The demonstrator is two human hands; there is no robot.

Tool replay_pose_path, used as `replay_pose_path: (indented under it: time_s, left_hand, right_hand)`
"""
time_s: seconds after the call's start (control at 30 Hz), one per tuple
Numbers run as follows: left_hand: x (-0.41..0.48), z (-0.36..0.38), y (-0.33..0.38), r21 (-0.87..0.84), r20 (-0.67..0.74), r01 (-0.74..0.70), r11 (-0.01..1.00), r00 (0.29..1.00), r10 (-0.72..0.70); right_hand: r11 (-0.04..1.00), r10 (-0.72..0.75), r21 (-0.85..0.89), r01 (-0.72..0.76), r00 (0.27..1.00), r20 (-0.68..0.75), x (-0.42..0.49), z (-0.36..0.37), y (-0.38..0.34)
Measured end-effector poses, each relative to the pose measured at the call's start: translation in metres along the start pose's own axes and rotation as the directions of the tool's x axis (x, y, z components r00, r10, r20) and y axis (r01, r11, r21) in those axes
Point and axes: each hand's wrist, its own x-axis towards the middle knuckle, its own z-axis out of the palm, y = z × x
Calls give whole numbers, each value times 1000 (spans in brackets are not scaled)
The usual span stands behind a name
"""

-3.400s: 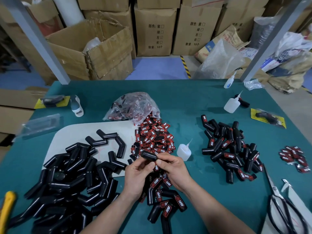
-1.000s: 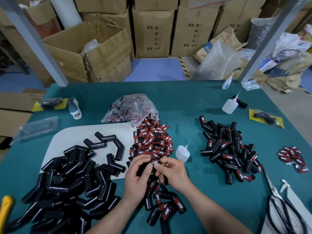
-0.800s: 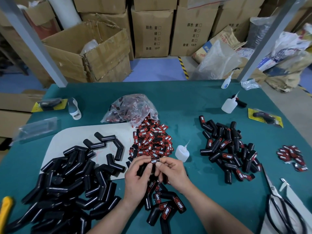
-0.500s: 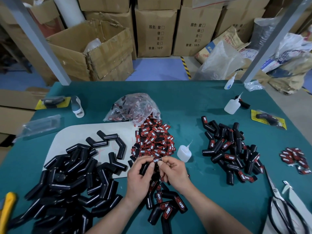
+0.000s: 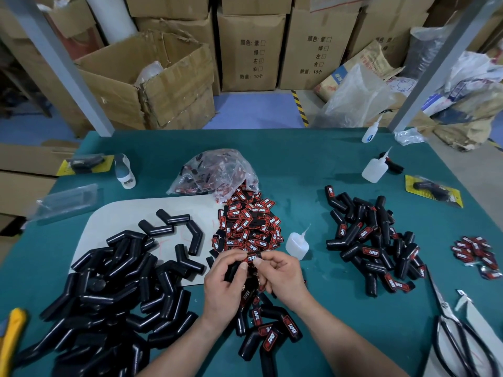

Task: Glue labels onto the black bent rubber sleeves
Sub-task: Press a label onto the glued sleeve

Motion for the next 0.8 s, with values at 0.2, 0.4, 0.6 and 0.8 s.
replay_pose_path:
  time_s: [0.2, 0.4, 0.6, 0.8]
  left_hand:
    - [0, 0, -3, 14, -3, 31, 999, 1000, -31]
    - [-2, 1, -1, 74, 20, -68, 995, 998, 67]
    - [-3, 0, -2, 134, 34, -103, 986, 994, 100]
    - [-2, -2, -1, 175, 69, -105, 979, 993, 95]
  right_hand:
    - [1000, -16, -19, 15, 999, -40, -3, 3, 0]
    - [999, 33, 20, -32, 997, -64, 4, 0, 5]
    - [997, 42, 66, -38, 997, -62, 6, -1, 13]
    - [999, 38, 26, -38, 999, -8, 3, -2, 9]
